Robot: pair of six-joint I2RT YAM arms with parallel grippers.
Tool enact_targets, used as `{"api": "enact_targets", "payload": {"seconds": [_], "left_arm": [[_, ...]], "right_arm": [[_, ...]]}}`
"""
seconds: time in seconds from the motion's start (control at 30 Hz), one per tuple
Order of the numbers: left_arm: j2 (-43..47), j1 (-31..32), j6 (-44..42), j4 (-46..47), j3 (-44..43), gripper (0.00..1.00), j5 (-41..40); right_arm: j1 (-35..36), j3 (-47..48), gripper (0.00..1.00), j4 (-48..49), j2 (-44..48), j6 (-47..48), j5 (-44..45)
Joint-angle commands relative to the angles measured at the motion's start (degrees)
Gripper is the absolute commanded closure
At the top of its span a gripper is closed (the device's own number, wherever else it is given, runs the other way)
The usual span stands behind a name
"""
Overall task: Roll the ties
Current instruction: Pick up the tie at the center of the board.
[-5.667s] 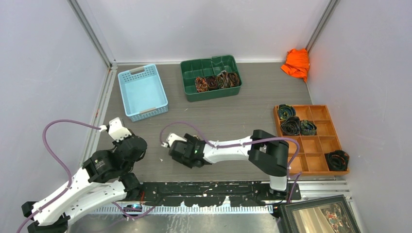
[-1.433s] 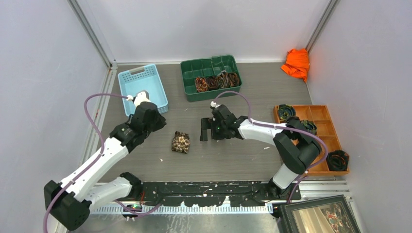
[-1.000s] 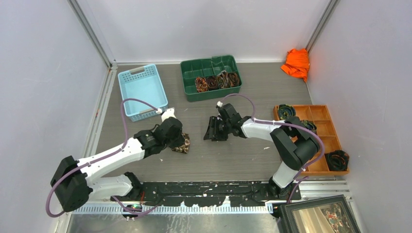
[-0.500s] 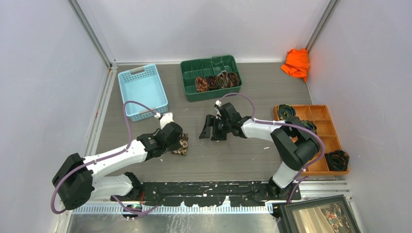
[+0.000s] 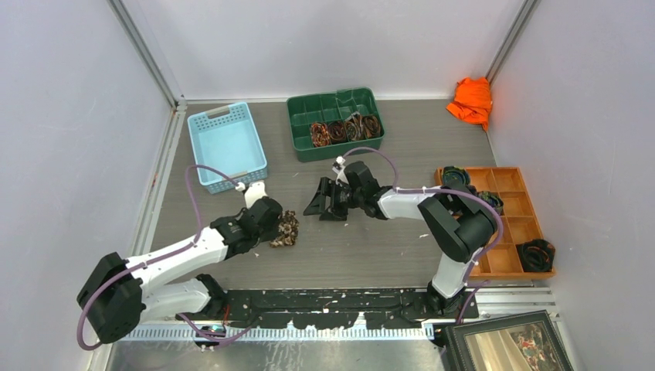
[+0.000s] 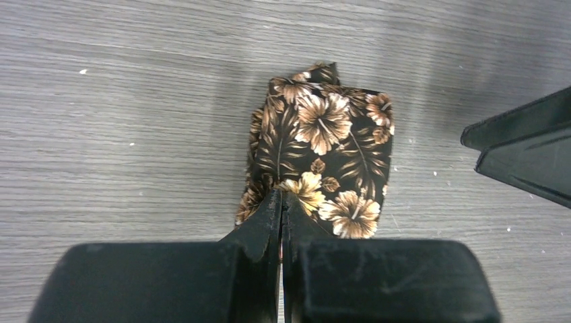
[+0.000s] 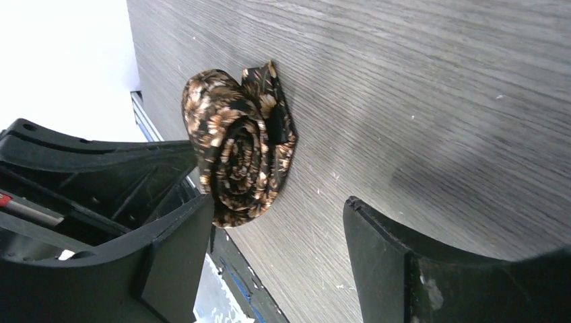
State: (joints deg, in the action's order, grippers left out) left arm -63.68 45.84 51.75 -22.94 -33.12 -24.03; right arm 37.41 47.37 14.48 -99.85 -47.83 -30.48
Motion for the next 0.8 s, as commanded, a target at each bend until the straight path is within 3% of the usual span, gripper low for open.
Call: {"api": "enact_targets", "payload": {"seconds": [0.0,0.3,0.5,0.77], "left_arm": [[2.75,-2.47,-1.03,0.7,2.45,1.0,-0.9],[4.99,-4.52,-1.95,3.61,5.07,1.0,1.74],[4.61,-4.89,-1.83,4.79,5.57,1.0,2.63],[4.79,-5.19,-2.09,4.84,5.92,1.0,2.94]], "right_arm": [[0.69,1.87,0.24,3.41,-2.07,-0.62,-2.3],[8.96,1.63,0.24,2.83,-3.75,-2.08,1.55],[10.52,-0.99,0.24,13.49,-5.77,-8.17,1.36],[10.58,-0.77,0.21,18.74,-7.86,-9.88,1.55]]}}
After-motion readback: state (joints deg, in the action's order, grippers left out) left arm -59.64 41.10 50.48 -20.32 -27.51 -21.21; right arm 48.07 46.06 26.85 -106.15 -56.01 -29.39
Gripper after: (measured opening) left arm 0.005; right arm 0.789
